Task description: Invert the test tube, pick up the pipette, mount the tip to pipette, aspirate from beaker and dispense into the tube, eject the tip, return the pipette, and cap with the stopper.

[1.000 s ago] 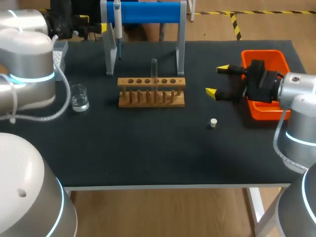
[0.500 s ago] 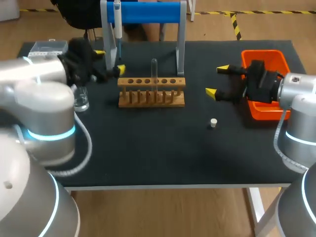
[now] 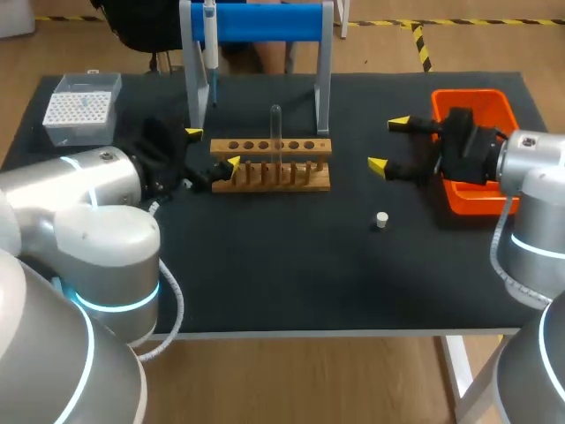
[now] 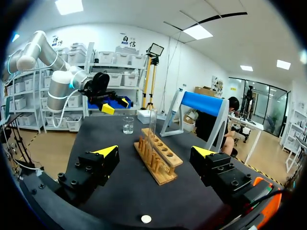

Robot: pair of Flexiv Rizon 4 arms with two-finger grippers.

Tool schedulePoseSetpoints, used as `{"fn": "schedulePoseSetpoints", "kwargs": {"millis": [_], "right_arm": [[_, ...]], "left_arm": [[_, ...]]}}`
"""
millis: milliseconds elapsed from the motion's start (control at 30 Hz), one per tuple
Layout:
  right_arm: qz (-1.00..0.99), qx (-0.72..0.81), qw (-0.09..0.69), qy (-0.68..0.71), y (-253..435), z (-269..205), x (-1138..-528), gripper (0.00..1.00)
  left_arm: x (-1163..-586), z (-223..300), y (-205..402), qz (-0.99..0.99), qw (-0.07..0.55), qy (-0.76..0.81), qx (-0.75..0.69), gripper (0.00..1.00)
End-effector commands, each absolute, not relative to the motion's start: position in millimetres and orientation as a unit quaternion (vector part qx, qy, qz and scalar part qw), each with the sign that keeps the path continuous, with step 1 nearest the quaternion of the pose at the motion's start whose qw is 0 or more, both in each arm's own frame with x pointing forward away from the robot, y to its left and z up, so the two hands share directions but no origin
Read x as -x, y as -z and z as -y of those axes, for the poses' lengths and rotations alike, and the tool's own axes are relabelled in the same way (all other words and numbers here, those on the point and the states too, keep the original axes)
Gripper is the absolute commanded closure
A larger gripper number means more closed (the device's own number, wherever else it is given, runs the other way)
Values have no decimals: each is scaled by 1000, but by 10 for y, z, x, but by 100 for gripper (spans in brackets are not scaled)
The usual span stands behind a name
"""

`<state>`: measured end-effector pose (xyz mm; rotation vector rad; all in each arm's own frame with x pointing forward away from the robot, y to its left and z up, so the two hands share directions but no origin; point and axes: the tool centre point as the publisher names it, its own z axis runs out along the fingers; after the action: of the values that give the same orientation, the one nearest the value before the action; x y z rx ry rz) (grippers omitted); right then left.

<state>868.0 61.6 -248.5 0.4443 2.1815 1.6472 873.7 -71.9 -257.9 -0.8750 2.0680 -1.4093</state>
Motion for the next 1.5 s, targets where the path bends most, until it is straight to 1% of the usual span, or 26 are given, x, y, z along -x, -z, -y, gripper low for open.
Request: {"fn": "schedulePoseSetpoints", "kwargs": {"millis": [33,300,400,733,767,933,1000,1500], "right_arm": [[-774,-159,186,-584,2491,-625,-8679,0],[-774,-159,186,-584,2491,-625,-8679,0],[-779,-151,180,-582,2511,-746,-8828,0],[-758,-66,113,-639,2424,-1273,-9136,0],[-751,-54,91,-652,2413,-1326,-9170,0],[-740,-10,60,-670,2379,-1536,-9249,0],[-732,0,34,-680,2378,-1616,-9285,0],[-729,36,-14,-684,2549,-2061,-9636,0]], "left_arm": [[-8725,714,2616,-741,252,537,314,0],[-8725,714,2616,-741,252,537,314,0],[-8725,714,2616,-741,252,537,314,0],[-8725,714,2616,-741,252,537,314,0],[-8725,714,2616,-741,252,537,314,0],[-8725,714,2616,-741,252,537,314,0],[-8725,714,2616,-741,252,537,314,0],[-8725,714,2616,-741,252,537,314,0]]}}
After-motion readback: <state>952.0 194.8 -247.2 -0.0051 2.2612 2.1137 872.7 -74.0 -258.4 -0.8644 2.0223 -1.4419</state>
